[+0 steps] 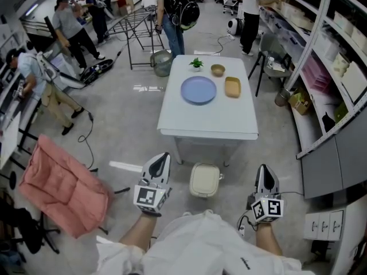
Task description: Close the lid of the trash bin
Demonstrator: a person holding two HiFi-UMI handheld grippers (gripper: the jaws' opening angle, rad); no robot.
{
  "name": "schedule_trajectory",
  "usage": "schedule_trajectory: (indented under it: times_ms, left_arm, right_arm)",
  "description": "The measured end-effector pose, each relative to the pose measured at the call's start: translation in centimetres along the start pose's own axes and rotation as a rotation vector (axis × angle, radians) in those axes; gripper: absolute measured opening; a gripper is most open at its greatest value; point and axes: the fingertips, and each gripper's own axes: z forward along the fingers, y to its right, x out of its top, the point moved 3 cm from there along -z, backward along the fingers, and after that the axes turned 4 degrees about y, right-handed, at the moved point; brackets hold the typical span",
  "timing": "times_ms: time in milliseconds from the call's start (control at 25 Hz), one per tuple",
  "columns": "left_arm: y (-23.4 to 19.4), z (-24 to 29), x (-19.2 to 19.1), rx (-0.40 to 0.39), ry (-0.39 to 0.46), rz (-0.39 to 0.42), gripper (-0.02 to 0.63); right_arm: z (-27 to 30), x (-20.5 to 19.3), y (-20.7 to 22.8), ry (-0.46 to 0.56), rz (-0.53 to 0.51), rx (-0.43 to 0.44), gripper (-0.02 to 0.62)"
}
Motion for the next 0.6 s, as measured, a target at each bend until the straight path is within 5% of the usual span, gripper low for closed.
schedule_trajectory:
  times_ms: [600]
  left_arm:
    - [0.92,0.47,-0.23,-0.021,-0.005,-0.015,0.025]
  right_arm:
    - [-0.27,-0.52,0.02,-0.02,0.005,-0.017,0.017]
